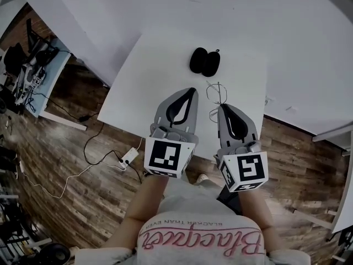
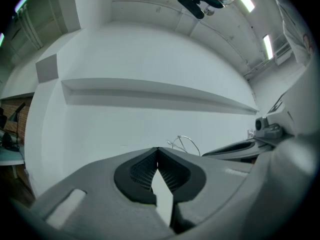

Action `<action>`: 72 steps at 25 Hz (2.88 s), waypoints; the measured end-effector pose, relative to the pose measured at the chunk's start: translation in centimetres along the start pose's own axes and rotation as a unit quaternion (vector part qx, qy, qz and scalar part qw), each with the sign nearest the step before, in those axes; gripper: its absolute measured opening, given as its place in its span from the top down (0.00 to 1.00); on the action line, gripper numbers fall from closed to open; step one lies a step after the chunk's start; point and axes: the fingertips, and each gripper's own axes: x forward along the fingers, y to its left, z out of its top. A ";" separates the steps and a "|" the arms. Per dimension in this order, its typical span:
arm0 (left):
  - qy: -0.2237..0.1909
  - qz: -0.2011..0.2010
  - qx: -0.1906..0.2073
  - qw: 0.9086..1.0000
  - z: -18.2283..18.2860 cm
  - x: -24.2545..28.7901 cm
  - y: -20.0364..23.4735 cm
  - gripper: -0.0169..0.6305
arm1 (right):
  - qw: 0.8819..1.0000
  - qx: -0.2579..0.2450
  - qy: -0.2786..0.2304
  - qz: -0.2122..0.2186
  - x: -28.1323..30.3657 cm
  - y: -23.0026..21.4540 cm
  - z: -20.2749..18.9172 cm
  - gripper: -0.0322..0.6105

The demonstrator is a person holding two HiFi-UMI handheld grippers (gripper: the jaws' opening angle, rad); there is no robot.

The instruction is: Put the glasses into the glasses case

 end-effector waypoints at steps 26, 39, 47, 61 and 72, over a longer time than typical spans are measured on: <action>0.025 -0.124 -0.063 0.990 -4.8 11.4 14.3 0.96 | 0.990 0.021 0.058 -0.130 17.5 -1.2 -0.3 0.92; 0.082 -0.127 -0.081 0.985 -11.0 17.1 14.7 0.96 | 0.981 0.055 0.120 -0.140 21.7 -6.2 -5.3 0.92; 0.104 -0.133 -0.051 0.984 -14.8 21.5 14.1 0.96 | 0.970 0.128 0.164 -0.129 25.0 -10.5 -10.0 0.92; 0.135 -0.145 -0.048 0.979 -19.4 28.3 13.9 0.96 | 0.926 0.226 0.270 -0.137 29.8 -15.8 -18.8 0.92; 0.157 -0.139 -0.052 0.976 -22.0 29.2 13.8 0.96 | 0.889 0.267 0.335 -0.160 30.5 -18.0 -24.5 0.92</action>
